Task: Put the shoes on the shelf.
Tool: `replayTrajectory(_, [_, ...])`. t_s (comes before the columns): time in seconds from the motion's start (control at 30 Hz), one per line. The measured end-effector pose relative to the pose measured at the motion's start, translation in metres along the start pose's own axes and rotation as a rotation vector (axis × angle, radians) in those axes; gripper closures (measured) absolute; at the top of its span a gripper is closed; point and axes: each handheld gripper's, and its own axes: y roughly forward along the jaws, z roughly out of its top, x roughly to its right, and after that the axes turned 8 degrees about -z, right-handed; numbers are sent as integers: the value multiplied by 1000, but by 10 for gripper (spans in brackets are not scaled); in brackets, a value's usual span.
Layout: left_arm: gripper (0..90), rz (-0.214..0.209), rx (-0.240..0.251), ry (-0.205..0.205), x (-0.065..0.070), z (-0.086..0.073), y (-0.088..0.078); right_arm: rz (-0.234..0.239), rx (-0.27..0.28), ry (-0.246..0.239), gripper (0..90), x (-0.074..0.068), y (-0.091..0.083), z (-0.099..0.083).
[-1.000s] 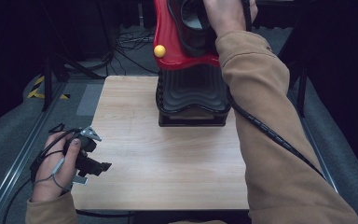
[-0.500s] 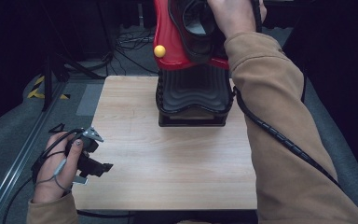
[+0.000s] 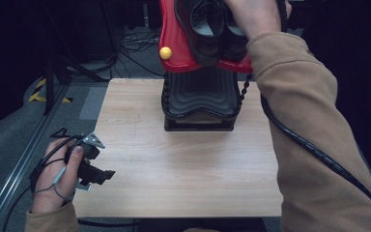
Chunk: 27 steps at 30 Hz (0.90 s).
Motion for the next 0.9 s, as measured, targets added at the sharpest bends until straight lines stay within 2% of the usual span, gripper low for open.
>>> replayTrajectory(0.1, [174,-1,1,-5,1,-1,1,22,21,-12,463,7,-15,-4])
replayTrajectory(0.2, [177,0,-4,-2,2,-1,0,57,41,-44,453,15,-33,-9])
replayTrajectory(0.3, [174,-2,-4,4,5,0,0,97,49,-102,451,25,-49,-16])
replayTrajectory(0.37, [175,-6,-7,14,5,2,0,105,53,-131,452,35,-60,-24])
replayTrajectory(0.47, [175,3,-13,10,5,4,2,141,73,-160,450,49,-79,-34])
replayTrajectory(0.5, [175,3,-13,10,5,4,2,141,73,-160,450,49,-79,-34])
replayTrajectory(0.53, [175,0,-14,7,4,5,3,149,78,-163,450,58,-89,-41])
replayTrajectory(0.57, [175,0,-14,7,4,5,3,149,78,-163,450,58,-89,-41])
replayTrajectory(0.63, [175,3,-17,4,4,5,4,153,72,-163,449,66,-97,-49])
replayTrajectory(0.77, [175,-2,-23,5,6,7,5,156,58,-181,443,80,-107,-66])
replayTrajectory(0.9, [175,0,-27,1,5,7,6,177,40,-207,429,88,-112,-79])
